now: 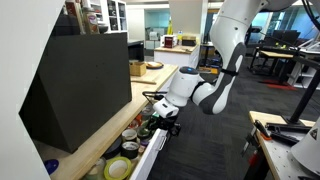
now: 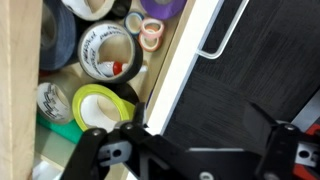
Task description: Open the top drawer below the black cabinet
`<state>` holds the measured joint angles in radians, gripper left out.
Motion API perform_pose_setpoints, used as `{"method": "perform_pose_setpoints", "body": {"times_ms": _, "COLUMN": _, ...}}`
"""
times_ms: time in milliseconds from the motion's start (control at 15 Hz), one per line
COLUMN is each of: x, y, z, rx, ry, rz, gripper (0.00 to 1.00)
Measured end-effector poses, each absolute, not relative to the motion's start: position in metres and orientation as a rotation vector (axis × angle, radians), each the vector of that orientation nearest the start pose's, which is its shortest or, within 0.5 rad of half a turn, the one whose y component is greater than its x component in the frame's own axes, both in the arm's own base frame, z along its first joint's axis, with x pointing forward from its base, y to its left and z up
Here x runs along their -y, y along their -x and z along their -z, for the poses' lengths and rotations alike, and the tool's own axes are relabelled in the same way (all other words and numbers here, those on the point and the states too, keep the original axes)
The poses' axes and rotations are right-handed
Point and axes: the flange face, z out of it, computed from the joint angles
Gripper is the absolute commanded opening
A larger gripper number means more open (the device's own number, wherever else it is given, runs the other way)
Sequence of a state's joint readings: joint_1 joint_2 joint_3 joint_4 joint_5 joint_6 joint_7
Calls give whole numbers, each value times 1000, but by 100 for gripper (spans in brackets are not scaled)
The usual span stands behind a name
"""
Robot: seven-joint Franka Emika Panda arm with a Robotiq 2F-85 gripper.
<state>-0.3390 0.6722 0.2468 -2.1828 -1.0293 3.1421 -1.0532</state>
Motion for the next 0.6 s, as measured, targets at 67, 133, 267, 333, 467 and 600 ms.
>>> {"method": "perform_pose_setpoints", "body": {"times_ms": 67, "x": -27, "y": -543, "z": -129, "rx": -2331, "ry": -1744, "rz": -375, "gripper": 100}}
{"method": "perform_pose_setpoints", "body": {"times_ms": 133, "x": -20, "y": -551, "z": -143, "rx": -2275, "ry": -1811, "rz": -359, "gripper": 100}}
{"method": "perform_pose_setpoints", "body": {"times_ms": 267, "x": -7, "y": -565, "z": -169, "rx": -2165, "ry": -1938, "rz": -326, "gripper": 100}}
{"method": "perform_pose_setpoints", "body": {"times_ms": 333, "x": 0, "y": -571, "z": -181, "rx": -2112, "ry": -2000, "rz": -311, "gripper": 100}}
{"method": "perform_pose_setpoints", "body": {"times_ms": 467, "x": 9, "y": -583, "z": -194, "rx": -2017, "ry": -2114, "rz": -289, "gripper": 100}}
{"method": "perform_pose_setpoints", "body": {"times_ms": 600, "x": 10, "y": -589, "z": -196, "rx": -1974, "ry": -2164, "rz": -289, "gripper": 100}}
